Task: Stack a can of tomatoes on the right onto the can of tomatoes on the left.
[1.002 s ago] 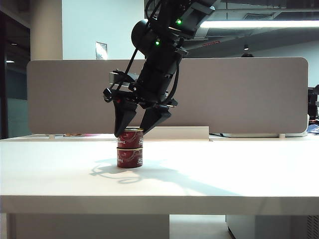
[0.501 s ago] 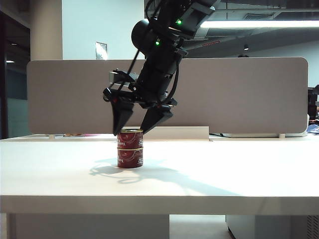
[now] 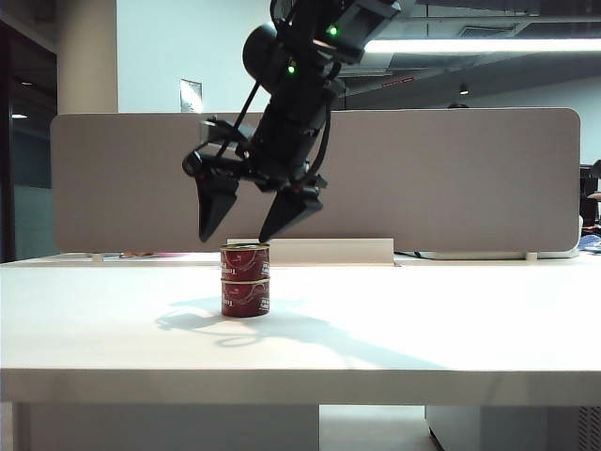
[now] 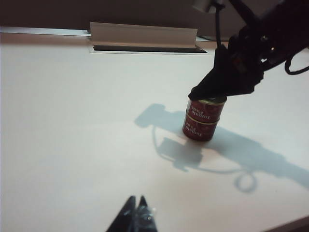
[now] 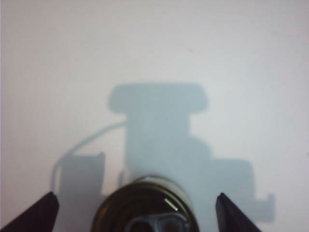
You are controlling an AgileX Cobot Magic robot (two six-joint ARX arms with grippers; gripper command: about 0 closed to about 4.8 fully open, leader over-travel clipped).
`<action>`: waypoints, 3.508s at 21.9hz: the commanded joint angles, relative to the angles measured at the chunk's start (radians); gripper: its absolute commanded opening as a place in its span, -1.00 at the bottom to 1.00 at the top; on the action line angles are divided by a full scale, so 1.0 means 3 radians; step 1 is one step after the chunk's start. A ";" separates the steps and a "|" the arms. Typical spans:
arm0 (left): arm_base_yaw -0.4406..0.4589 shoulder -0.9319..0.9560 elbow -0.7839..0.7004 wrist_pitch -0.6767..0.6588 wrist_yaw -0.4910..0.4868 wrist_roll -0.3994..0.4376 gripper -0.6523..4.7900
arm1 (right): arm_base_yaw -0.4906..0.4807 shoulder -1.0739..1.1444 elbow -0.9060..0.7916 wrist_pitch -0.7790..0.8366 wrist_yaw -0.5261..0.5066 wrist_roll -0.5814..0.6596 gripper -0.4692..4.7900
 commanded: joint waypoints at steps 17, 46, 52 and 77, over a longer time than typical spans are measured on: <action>0.0003 0.0003 0.0011 0.0052 -0.0272 0.0014 -0.78 | -0.1116 -0.1110 0.0278 -0.0673 0.0276 0.0013 -0.85; 0.0003 0.0003 0.0011 0.0298 -0.0724 0.0013 -0.78 | -0.1634 -0.4863 -0.4154 0.1609 0.0684 0.0656 -0.85; 0.0003 0.0003 0.0011 0.0298 -0.0724 0.0013 -0.78 | -0.1633 -0.5432 -0.4732 0.1675 0.0763 0.0760 -0.85; 0.0003 0.0003 0.0011 0.0296 -0.0724 0.0013 -0.78 | -0.2126 -0.7226 -0.6039 0.1545 0.0211 0.0589 -0.85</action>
